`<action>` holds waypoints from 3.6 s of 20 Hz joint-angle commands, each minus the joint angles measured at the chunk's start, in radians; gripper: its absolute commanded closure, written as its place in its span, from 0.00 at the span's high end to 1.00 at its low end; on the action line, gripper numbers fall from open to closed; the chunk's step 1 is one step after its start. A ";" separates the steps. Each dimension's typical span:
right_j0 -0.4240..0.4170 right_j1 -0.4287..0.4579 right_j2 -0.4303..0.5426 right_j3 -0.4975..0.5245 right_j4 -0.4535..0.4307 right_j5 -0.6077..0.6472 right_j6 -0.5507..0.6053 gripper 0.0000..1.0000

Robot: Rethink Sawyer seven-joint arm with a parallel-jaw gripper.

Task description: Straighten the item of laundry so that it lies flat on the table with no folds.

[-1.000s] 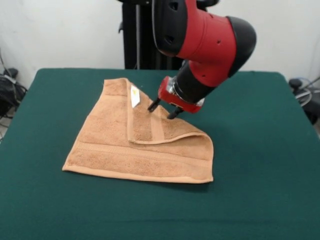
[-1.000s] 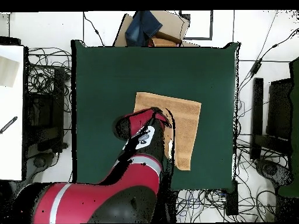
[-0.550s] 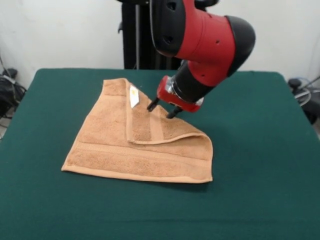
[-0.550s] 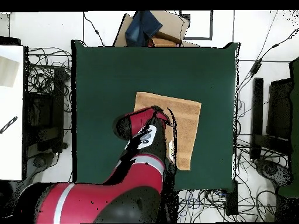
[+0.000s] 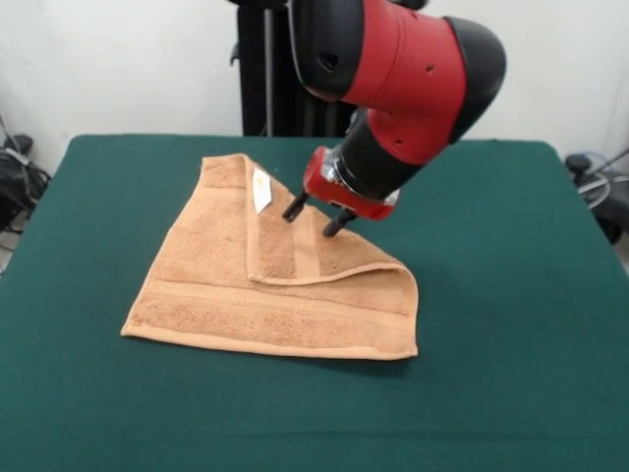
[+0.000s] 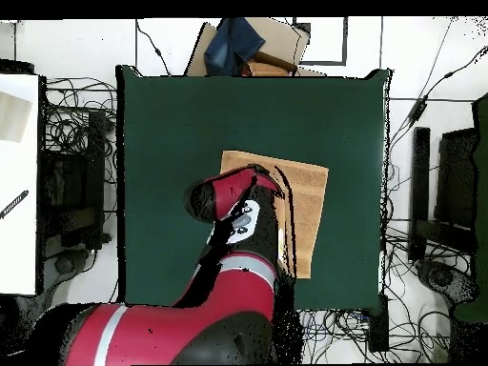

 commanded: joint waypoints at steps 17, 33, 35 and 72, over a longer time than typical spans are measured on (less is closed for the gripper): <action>-0.049 0.037 0.156 -0.082 -0.072 0.003 -0.147 1.00; -0.044 0.068 0.151 -0.023 -0.086 -0.120 -0.032 1.00; -0.040 0.059 0.146 -0.017 -0.084 -0.115 -0.031 1.00; 0.020 -0.090 0.130 0.059 -0.033 -0.003 0.000 1.00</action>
